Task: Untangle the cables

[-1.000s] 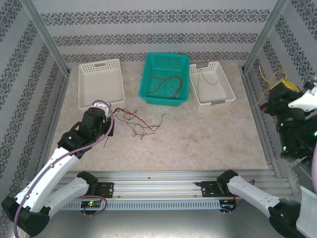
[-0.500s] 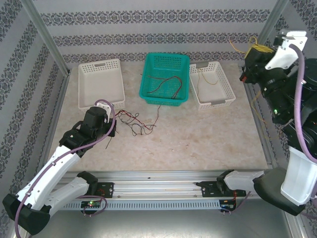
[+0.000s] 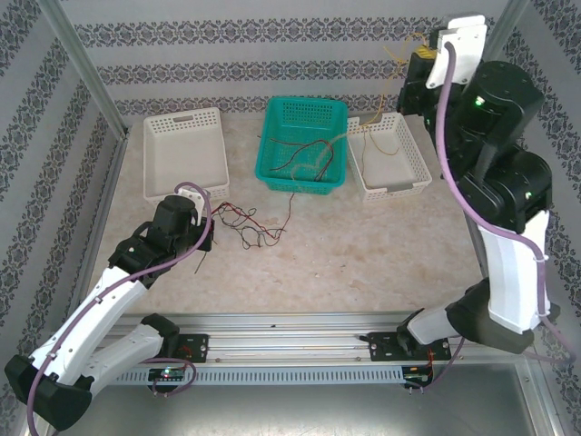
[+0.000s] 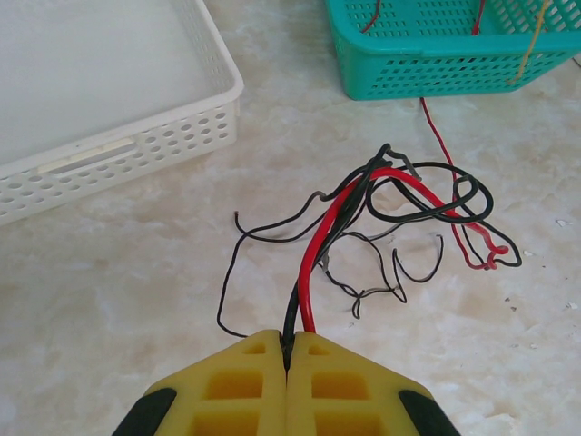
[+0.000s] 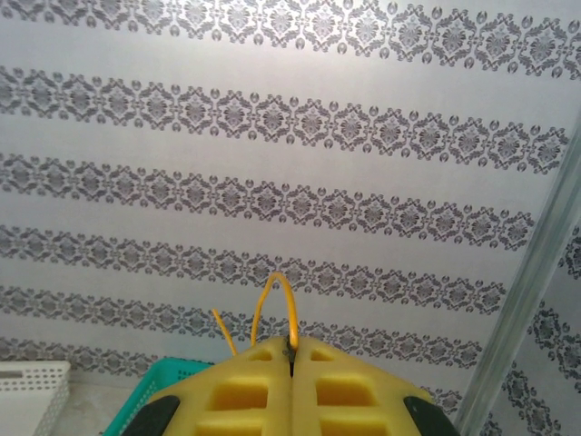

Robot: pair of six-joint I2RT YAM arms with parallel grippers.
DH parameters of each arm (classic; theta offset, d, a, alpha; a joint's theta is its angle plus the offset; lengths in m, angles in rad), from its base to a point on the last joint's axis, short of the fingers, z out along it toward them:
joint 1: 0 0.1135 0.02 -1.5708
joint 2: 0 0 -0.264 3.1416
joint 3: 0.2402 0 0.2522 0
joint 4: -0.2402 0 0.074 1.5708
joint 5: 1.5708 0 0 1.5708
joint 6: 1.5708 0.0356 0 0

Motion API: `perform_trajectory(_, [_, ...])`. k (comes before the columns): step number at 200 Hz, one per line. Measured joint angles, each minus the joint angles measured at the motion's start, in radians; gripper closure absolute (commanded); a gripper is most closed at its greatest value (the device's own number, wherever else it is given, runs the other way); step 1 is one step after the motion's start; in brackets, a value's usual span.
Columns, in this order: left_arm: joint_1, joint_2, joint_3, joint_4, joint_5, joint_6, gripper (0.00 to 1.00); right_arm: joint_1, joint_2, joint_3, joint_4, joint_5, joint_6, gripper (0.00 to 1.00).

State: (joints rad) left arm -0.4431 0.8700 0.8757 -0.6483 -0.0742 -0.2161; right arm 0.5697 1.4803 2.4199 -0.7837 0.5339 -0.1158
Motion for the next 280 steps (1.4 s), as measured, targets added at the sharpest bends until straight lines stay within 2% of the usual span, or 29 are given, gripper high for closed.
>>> perform_trajectory(37, [0.0, 0.003, 0.0, 0.0, 0.01, 0.0, 1.0, -0.084, 0.069, 0.082, 0.027, -0.033, 0.044, 1.0])
perform_trajectory(116, [0.0, 0.021, 0.0, 0.001, 0.018, 0.0, 1.0, -0.296, 0.164, 0.211, 0.042, -0.23, 0.271, 1.0])
perform_trajectory(187, [0.0, 0.025, 0.0, 0.001, 0.02, 0.002, 1.0, -0.365, 0.199, 0.291, 0.105, -0.355, 0.4, 1.0])
perform_trajectory(280, [0.0, 0.025, 0.0, 0.002, 0.045, 0.003, 1.0, -0.458, 0.299, 0.349, 0.175, -0.434, 0.486, 1.0])
